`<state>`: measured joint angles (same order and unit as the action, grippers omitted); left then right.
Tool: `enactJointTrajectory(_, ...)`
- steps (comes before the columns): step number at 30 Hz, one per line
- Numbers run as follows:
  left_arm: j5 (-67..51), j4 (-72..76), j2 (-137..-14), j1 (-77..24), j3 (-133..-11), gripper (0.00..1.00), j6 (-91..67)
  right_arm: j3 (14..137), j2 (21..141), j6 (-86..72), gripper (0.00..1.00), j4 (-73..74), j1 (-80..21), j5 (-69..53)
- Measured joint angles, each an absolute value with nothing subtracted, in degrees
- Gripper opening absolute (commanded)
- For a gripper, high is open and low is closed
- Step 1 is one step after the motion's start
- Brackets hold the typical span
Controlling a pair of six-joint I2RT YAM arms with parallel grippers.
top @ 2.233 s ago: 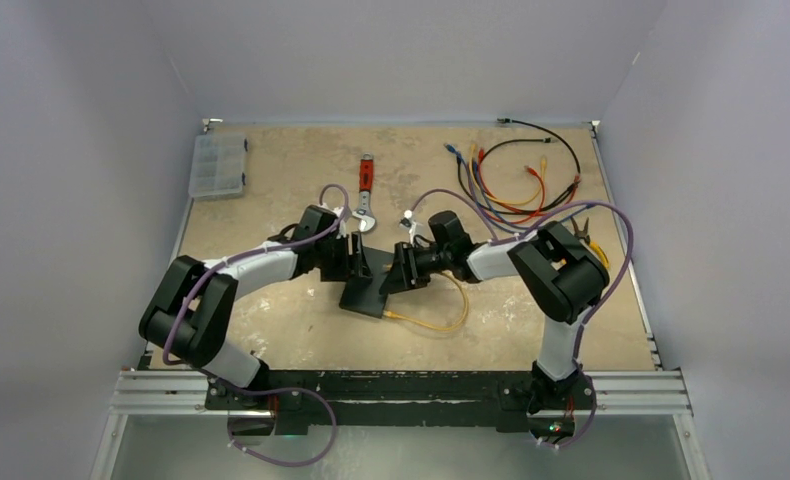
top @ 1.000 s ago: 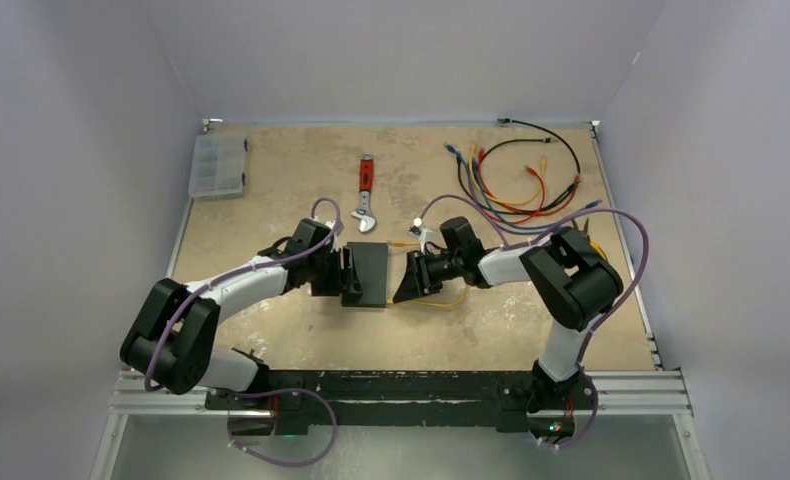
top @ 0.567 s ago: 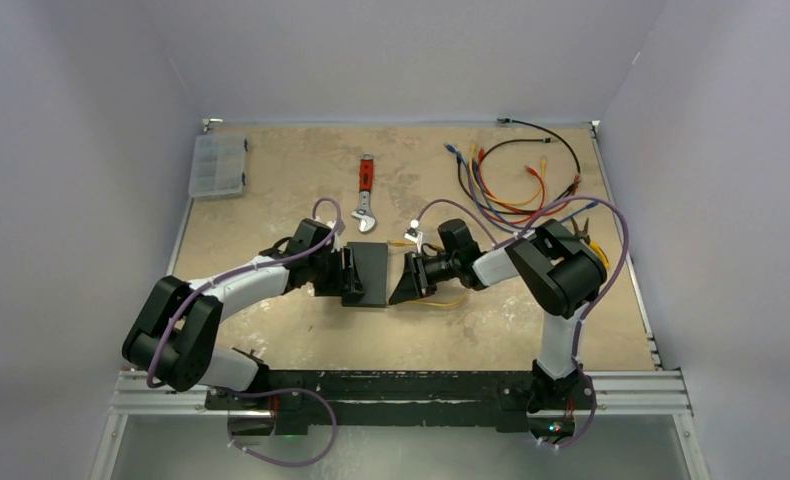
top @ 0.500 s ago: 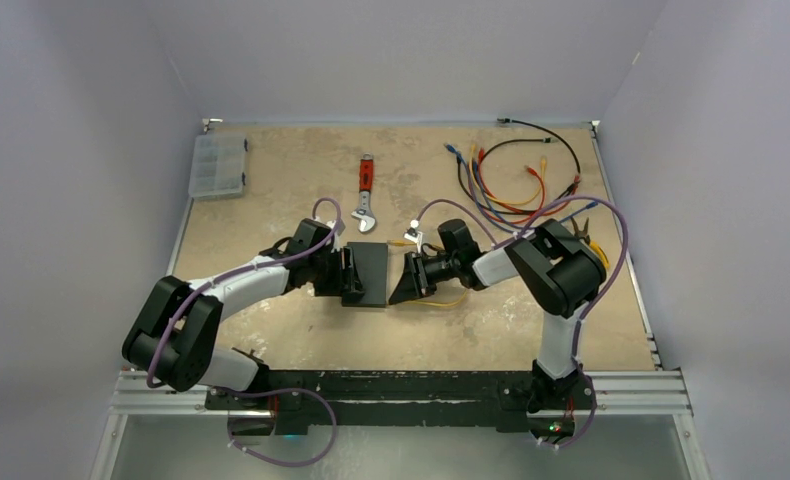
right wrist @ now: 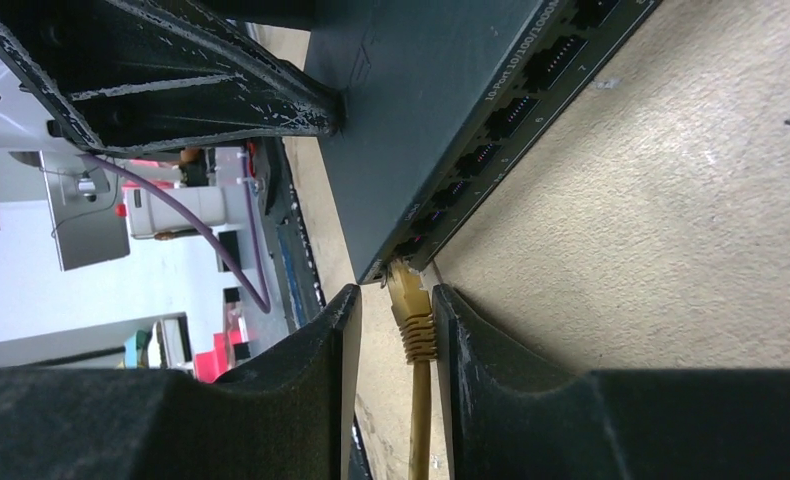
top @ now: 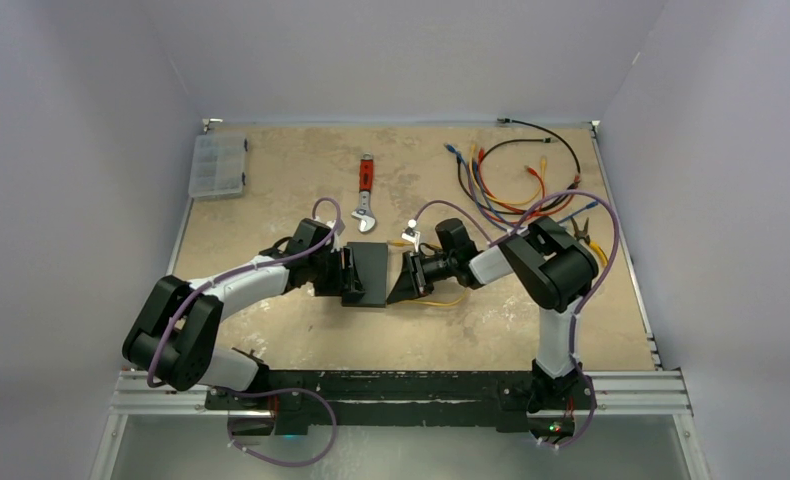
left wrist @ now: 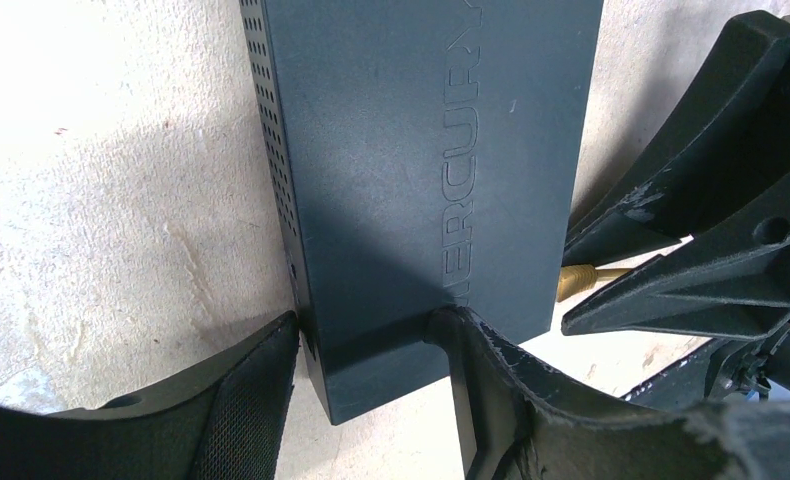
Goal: Pull the plug from the switch port
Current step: Pull the connector from the switch port.
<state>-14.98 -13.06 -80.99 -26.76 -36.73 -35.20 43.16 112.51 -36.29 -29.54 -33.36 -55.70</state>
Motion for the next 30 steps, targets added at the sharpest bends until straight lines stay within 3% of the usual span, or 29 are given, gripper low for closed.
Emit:
enactJointTrajectory(7,-15.0,-13.1,-81.0,-26.8,-36.7,0.54,-35.2,43.8,113.4,-37.0,0.36,-30.2,-33.5,-56.5)
enactJointTrajectory(12,-15.0,-13.1,-81.0,-26.8,-36.7,0.54,-35.1,43.9,114.5,-37.1,0.08,-31.1,-33.5,-56.4)
enactJointTrajectory(15,-14.9,-13.1,-81.0,-26.8,-36.8,0.55,-34.9,43.9,115.4,-37.6,0.01,-31.6,-33.5,-57.0)
enactJointTrajectory(22,-12.2,-15.7,-81.0,-27.0,-38.3,0.68,-34.4,43.9,115.7,-37.9,0.0,-32.0,-33.6,-57.3)
enactJointTrajectory(30,0.2,-25.0,-80.0,-31.3,-44.7,0.69,-32.9,43.9,115.7,-37.9,0.0,-32.0,-33.7,-57.3)
